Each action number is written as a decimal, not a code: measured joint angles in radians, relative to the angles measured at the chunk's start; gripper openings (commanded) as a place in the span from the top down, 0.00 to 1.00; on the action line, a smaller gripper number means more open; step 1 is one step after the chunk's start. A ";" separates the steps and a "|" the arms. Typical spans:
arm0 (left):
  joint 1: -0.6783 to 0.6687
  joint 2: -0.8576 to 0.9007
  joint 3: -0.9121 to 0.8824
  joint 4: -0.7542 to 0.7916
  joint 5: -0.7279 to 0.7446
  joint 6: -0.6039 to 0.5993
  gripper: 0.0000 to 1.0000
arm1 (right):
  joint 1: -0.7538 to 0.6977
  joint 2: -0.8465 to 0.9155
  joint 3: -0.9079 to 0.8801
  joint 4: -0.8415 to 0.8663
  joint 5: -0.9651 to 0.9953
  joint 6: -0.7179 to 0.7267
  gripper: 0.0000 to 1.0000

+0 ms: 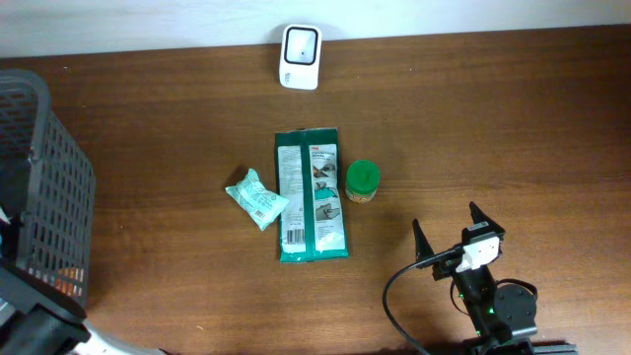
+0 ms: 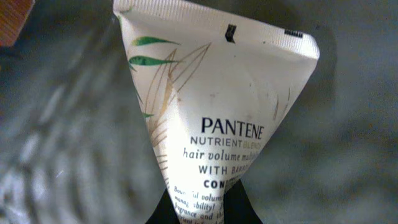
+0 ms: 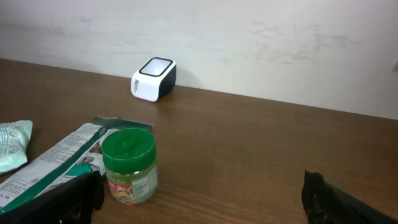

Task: Scan the item barcode
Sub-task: 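Grasp the white Pantene tube in the basket with the left gripper, then lay the Pantene tube left of the wipes pouch, release, then grasp the orange Kleenex pack in the basket with the left gripper, then place the Kleenex pack above the Pantene tube, release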

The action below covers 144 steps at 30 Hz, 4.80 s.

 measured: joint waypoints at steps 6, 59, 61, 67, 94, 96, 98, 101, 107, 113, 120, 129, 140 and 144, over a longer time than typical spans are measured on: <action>-0.029 0.101 0.311 -0.374 0.006 -0.023 1.00 | 0.000 0.000 0.000 0.000 0.000 0.000 0.02; -0.193 -0.560 0.396 -0.295 0.092 -0.453 0.20 | 0.000 0.000 -0.001 0.002 0.000 0.001 0.01; -0.104 -0.505 0.383 -0.334 0.059 -0.483 0.24 | 0.000 0.000 -0.001 0.002 0.000 0.001 0.02; -0.051 -0.293 0.236 -0.364 0.048 -0.497 0.24 | 0.000 0.000 -0.001 0.002 0.000 0.000 0.01; -0.037 -0.074 0.074 -0.312 -0.048 -0.568 1.00 | 0.000 0.000 -0.001 0.002 0.000 0.000 0.02; -0.037 -0.138 0.193 -0.334 -0.042 -0.568 1.00 | 0.000 0.000 -0.001 0.002 0.000 0.000 0.01; -0.037 -0.228 0.266 -0.333 -0.035 -0.569 1.00 | 0.000 0.000 -0.001 0.002 0.000 0.000 0.02; -0.045 -0.473 0.336 -0.293 0.031 -0.570 1.00 | 0.000 0.000 -0.001 0.002 0.000 0.000 0.02; -0.505 -0.688 0.345 -0.322 0.107 -0.573 1.00 | 0.000 0.001 -0.001 0.002 0.000 0.000 0.02; -1.021 -0.481 0.305 -0.362 -0.002 -0.585 1.00 | 0.000 0.000 -0.001 0.002 0.000 0.000 0.02; -1.289 -0.166 0.299 -0.348 -0.021 -0.649 1.00 | 0.000 0.000 -0.001 0.002 0.000 0.000 0.02; -1.288 -0.032 0.296 -0.118 -0.284 -0.656 1.00 | 0.000 0.000 -0.001 0.002 0.000 0.000 0.02; -1.172 0.212 0.296 -0.050 -0.318 -0.656 1.00 | 0.000 0.000 -0.001 0.002 0.000 0.000 0.02; -1.184 0.232 0.296 -0.073 -0.302 -0.656 1.00 | 0.000 0.000 -0.001 0.002 0.000 0.000 0.02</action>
